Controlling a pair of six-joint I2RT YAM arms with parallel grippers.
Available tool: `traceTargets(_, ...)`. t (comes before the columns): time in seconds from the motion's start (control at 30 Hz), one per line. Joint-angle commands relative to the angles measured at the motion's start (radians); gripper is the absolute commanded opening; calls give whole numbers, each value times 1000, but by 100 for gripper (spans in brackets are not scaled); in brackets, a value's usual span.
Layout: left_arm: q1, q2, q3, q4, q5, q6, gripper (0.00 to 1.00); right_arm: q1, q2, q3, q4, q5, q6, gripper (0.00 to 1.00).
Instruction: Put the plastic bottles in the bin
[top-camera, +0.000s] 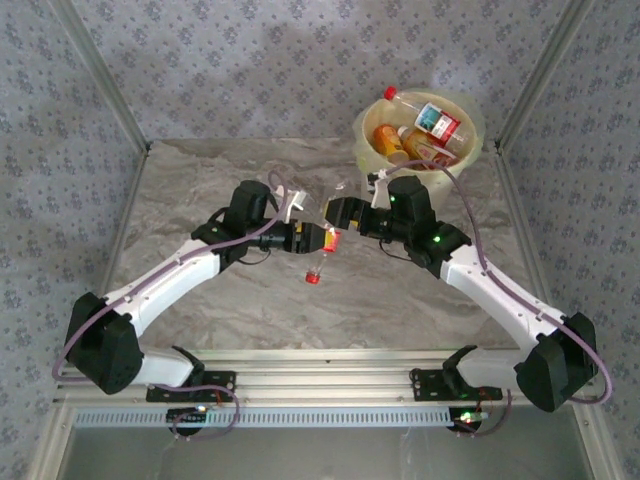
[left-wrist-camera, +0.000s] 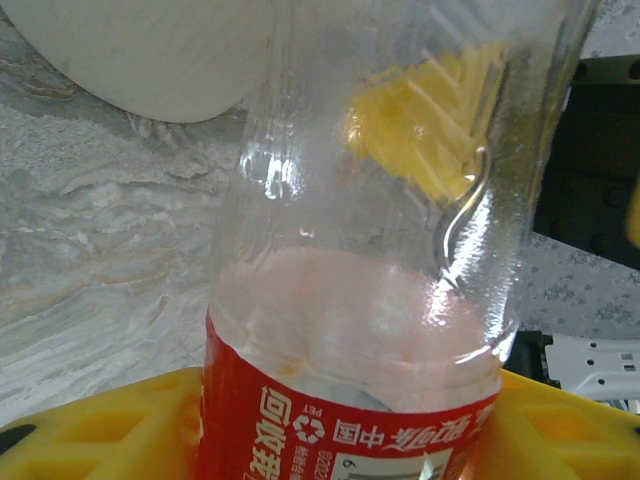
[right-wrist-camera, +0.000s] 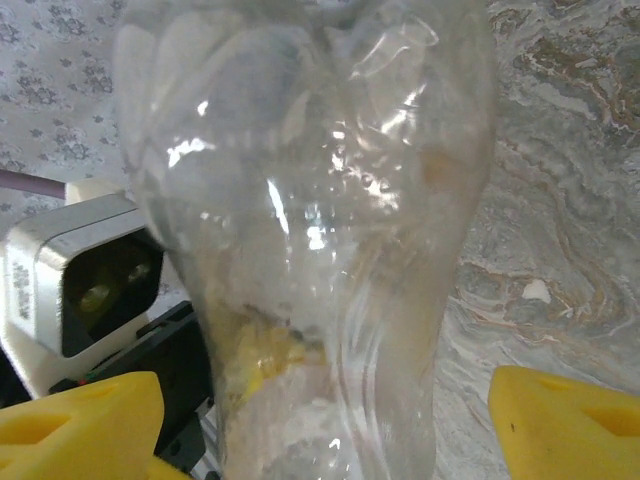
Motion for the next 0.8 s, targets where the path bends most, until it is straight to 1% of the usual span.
traceTargets(0.0,-23,-25,40,31,31,-12,61,7,1,38,-16,24,-22,83)
traceTargets(0.13,-48,-17,51,40,34,-18,62,7,4,38,-15,27,-25,77)
traceTargets(0.23,-54,-11,52,48,40,-26,62,7,3,38,-14,22,-26,68)
traceTargets(0.3,-55,-11,54,53,43,-30,65,6,-6,37,-14,24,-30,62)
traceTargets(0.37,-56,-8,58,61,46,-36,74,4,-16,44,-39,27,-50,57)
traceTargets(0.4,-56,-9,61,67,45,-40,81,0,-25,47,-55,30,-62,56)
traceTargets(0.43,-55,-13,65,69,43,-43,92,-11,-39,50,-75,31,-76,54)
traceTargets(0.47,-55,-21,69,74,39,-41,99,-24,-55,54,-99,28,-95,52)
traceTargets(0.5,-56,-33,70,78,33,-36,100,-37,-69,64,-128,24,-104,52)
traceTargets(0.63,-55,-112,79,66,10,27,100,-99,-139,135,-319,21,-237,51)
traceTargets(0.7,-55,-155,87,28,8,92,100,-127,-170,212,-431,66,-299,51)
traceTargets(0.77,-55,-188,93,-15,1,148,100,-141,-183,293,-571,138,-373,51)
